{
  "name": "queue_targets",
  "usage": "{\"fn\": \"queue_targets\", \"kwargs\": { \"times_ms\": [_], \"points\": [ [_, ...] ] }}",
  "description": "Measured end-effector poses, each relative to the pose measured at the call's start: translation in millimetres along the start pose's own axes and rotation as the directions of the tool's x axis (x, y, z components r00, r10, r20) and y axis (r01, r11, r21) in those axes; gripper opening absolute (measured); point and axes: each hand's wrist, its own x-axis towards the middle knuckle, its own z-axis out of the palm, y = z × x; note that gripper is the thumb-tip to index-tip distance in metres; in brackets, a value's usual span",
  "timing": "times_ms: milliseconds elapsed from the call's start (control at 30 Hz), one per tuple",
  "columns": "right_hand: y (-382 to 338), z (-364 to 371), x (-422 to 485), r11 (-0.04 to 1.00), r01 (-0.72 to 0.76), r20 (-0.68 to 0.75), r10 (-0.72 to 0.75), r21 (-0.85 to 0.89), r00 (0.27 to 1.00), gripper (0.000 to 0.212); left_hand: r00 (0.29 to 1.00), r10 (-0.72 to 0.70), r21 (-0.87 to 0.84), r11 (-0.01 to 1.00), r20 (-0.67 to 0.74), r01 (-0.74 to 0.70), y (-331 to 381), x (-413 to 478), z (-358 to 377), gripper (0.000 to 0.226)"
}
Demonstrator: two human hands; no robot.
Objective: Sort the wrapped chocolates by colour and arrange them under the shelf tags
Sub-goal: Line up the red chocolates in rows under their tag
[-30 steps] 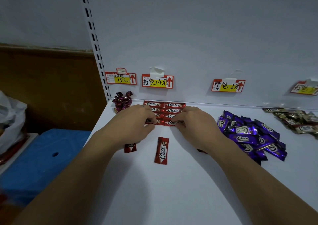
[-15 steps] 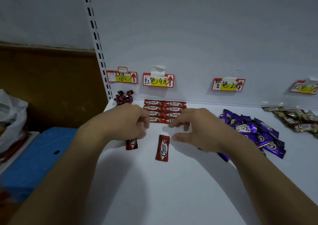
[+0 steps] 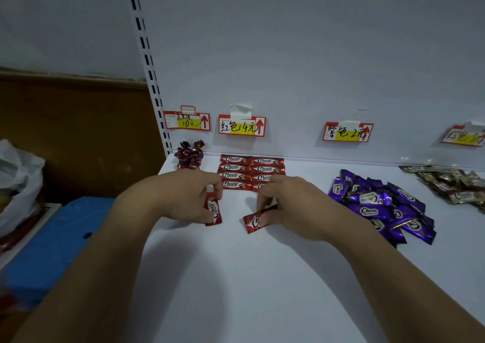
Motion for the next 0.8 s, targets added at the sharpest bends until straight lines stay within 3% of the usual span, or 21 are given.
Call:
{"fn": "queue_targets", "kwargs": {
  "times_ms": [67, 200, 400, 500, 633, 800],
  "points": [
    [7, -4, 0, 0.998, -0.035, 0.002, 0.035, 0.061, 0.999, 0.006, 0.995, 0.102, -0.013, 0.995, -0.005, -0.102, 4, 3, 3, 0.028],
    [19, -6, -2, 0.992, -0.093, -0.015, 0.095, 0.090, 0.995, 0.008, 0.976, 0.210, -0.014, 0.977, -0.058, -0.212, 12, 11, 12, 0.017],
    [24, -3, 2, 0.991, -0.133, -0.058, 0.134, 0.023, 0.989, 0.016, 0.953, 0.166, -0.049, 0.982, -0.254, -0.184, 11, 22, 20, 0.025],
    [24, -6, 0, 0.992, -0.130, -0.095, 0.129, 0.000, 0.987, 0.025, 0.939, 0.165, -0.002, 0.985, -0.302, -0.174, 8, 22, 17, 0.025],
    [23, -8, -2, 0.995, -0.094, -0.076, 0.091, -0.040, 0.993, 0.018, 0.921, 0.166, 0.077, 0.986, -0.353, -0.148, 7, 25, 16, 0.021],
    [21, -1, 1, 0.990, -0.111, -0.128, 0.100, -0.083, 0.987, 0.019, 0.910, 0.134, 0.039, 0.991, -0.392, -0.129, 6, 30, 23, 0.015]
  ]
}}
